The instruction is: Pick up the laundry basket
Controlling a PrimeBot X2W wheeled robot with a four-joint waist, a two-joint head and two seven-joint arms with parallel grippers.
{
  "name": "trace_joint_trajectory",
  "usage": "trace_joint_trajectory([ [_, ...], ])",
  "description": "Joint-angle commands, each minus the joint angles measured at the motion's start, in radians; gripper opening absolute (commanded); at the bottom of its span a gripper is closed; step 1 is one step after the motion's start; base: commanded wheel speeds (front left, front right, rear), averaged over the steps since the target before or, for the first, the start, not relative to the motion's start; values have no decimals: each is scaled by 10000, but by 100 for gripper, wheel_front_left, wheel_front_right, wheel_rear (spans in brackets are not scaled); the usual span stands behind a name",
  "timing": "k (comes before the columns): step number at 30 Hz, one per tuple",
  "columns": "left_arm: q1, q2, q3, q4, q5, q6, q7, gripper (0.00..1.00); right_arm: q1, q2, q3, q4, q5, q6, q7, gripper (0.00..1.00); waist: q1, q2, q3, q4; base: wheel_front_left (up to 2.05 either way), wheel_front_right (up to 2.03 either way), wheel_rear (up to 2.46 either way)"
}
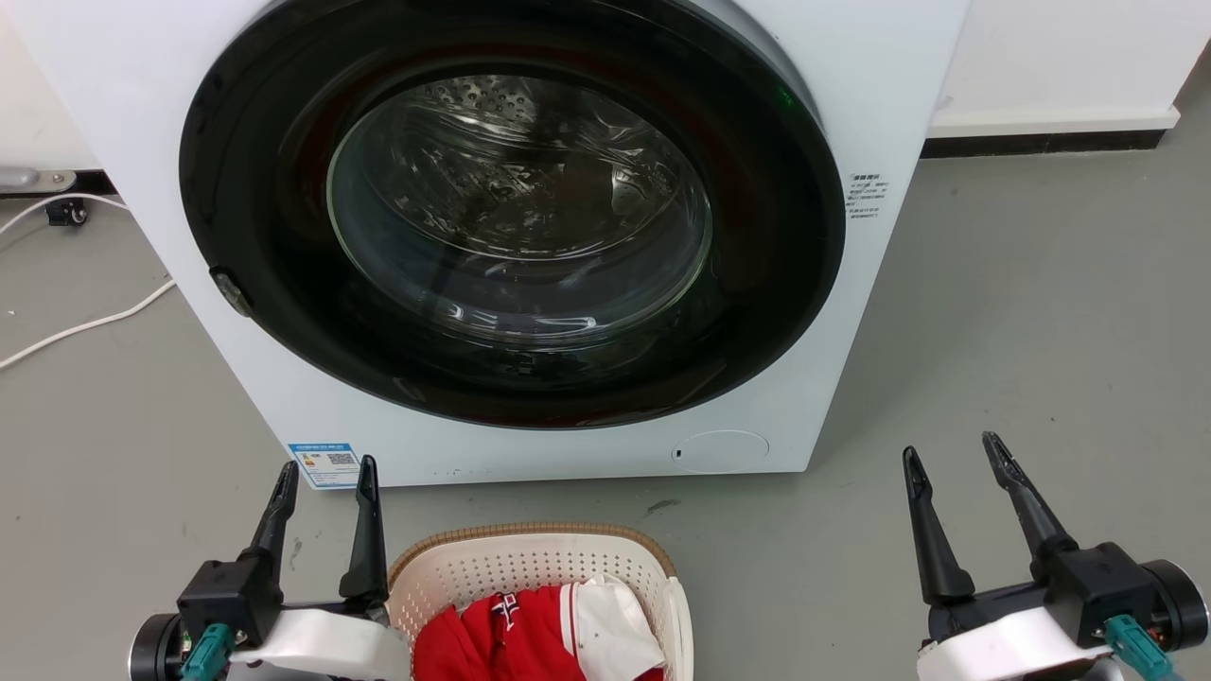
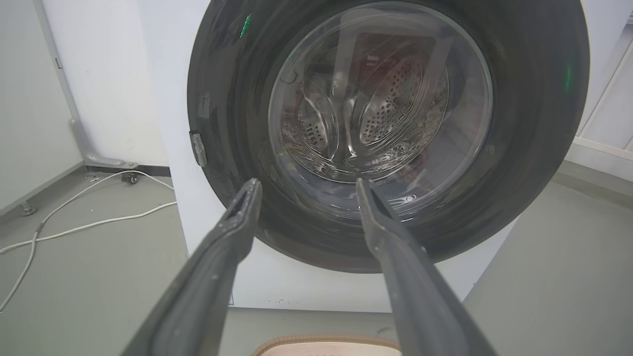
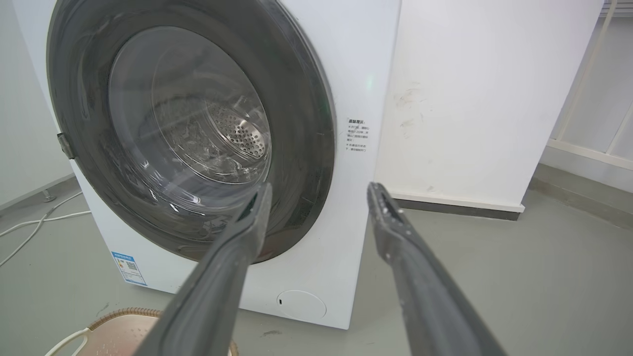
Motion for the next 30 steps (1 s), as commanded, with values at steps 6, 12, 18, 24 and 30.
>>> trace_joint_trajectory([
  [6,146,35,15,-95,656,76,-189,100,146,-26,15,-161,-481,-3,-187,100,-1,0,3,-17,0,0,0],
  [12,197,36,41,-93,928,90,-254,100,183,-26,-82,-220,-507,-5,-245,100,-1,0,21,-51,0,0,0],
  [18,194,35,48,-38,914,129,-245,100,181,-25,-153,-157,-170,-5,-245,100,-1,0,37,-70,0,0,0],
  [24,208,35,51,-10,919,166,-245,100,185,-25,-257,-38,183,-5,-244,100,-1,0,41,-70,0,0,0],
  [30,211,35,63,6,979,206,-245,100,153,-25,-252,65,520,-5,-241,100,-1,0,31,-61,0,0,0],
])
